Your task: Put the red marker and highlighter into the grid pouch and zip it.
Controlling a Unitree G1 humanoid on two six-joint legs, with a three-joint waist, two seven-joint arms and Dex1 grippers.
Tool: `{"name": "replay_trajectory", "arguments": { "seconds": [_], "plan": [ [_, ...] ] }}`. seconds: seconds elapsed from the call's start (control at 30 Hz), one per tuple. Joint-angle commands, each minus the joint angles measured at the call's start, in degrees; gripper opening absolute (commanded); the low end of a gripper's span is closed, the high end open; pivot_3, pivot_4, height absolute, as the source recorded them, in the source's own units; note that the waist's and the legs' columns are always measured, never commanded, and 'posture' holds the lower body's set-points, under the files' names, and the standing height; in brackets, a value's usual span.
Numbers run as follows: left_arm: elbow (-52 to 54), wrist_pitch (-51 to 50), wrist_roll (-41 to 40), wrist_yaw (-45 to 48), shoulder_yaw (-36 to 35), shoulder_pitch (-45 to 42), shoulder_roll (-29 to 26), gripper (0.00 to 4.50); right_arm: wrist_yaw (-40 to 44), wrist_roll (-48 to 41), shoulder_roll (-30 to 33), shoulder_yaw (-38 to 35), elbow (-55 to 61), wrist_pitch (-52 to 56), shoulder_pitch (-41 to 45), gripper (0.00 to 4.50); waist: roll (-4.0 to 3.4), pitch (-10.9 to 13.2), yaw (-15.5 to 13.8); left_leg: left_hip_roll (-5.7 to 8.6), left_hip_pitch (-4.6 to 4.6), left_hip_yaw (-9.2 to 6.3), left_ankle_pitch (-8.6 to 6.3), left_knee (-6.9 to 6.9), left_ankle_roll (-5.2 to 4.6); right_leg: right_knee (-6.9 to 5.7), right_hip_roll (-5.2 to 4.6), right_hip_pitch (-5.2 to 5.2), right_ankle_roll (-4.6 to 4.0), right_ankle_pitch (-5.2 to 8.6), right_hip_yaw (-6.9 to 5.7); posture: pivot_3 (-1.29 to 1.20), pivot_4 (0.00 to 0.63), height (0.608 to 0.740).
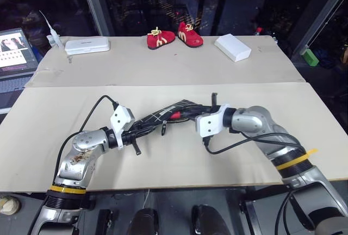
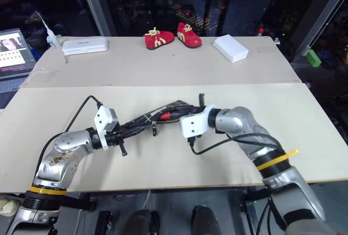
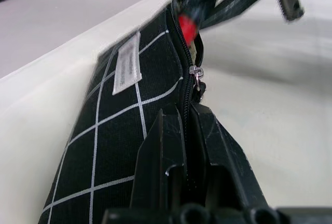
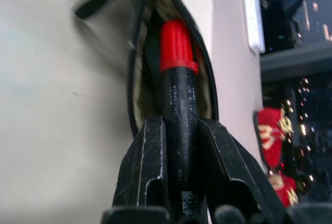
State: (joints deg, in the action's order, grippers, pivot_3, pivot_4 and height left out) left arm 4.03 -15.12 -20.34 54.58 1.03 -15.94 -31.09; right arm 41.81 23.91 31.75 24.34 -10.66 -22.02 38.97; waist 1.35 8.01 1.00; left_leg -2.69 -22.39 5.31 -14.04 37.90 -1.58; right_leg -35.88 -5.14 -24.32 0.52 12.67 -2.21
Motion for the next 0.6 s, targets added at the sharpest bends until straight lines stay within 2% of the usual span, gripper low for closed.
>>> {"name": "replay_trajectory", "arguments": {
  "seconds": [0.03, 0.17, 0.3, 0.37, 0.5, 0.6],
  "plan": [
    [1.8, 0.56, -0.53, 0.16, 0.01, -1.01, 0.17, 0.0, -2.54, 2.45, -2.69, 1.72, -2.77, -3.55, 3.18, 0.49, 0.0, 0.0, -0.01, 0.0, 0.0, 0.0, 0.0, 0.0, 0.01, -0.02, 0.0, 0.0, 0.0, 0.0, 0.0, 0.0, 0.15, 0.74],
    [2.82, 0.41, -0.77, 0.0, 0.13, -0.12, 0.28, 0.0, -4.68, 3.71, -6.9, 3.75, -7.63, -7.1, 7.05, 0.49, -0.01, 0.0, -0.14, 0.0, 0.0, 0.0, 0.01, 0.0, 0.02, -0.03, -0.01, -0.01, -0.01, 0.0, -0.01, 0.0, 0.15, 0.74],
    [3.38, 0.28, -0.83, -0.2, -0.11, 0.38, 0.2, 0.0, -3.38, 1.73, -6.64, 3.04, -8.7, -8.91, 6.64, 0.49, -0.01, 0.0, -0.31, -0.01, -0.02, -0.02, 0.01, 0.0, 0.02, -0.02, -0.01, -0.01, -0.01, 0.0, -0.03, 0.0, 0.15, 0.74],
    [3.55, 0.18, -0.88, -0.3, -0.25, 0.5, 0.18, 0.0, -1.65, -0.73, -6.4, 1.84, -8.42, -7.69, 5.95, 1.49, -0.01, 0.0, -0.35, -0.01, -0.04, -0.02, 0.01, 0.0, 0.02, 0.01, -0.03, 0.0, -0.01, 0.0, -0.05, 0.0, 0.15, 0.74],
    [3.82, 0.03, -0.91, -0.37, -0.21, 0.61, 0.2, 0.0, -2.42, -2.14, -5.49, -0.63, -8.66, -5.43, 6.1, 2.72, -0.01, 0.0, -0.26, 0.0, -0.02, -0.01, 0.01, 0.0, 0.02, -0.01, -0.06, 0.01, -0.01, -0.01, -0.03, 0.0, 0.15, 0.74],
    [3.6, -0.03, -0.91, -0.32, -0.16, 0.31, 0.22, 0.0, -1.97, -4.24, -3.2, -2.96, -9.32, -5.81, 6.28, 2.72, -0.01, 0.0, -0.28, -0.01, 0.0, -0.02, 0.01, 0.0, 0.02, -0.04, -0.03, 0.01, -0.02, -0.01, -0.03, 0.0, 0.15, 0.74]
  ]
}}
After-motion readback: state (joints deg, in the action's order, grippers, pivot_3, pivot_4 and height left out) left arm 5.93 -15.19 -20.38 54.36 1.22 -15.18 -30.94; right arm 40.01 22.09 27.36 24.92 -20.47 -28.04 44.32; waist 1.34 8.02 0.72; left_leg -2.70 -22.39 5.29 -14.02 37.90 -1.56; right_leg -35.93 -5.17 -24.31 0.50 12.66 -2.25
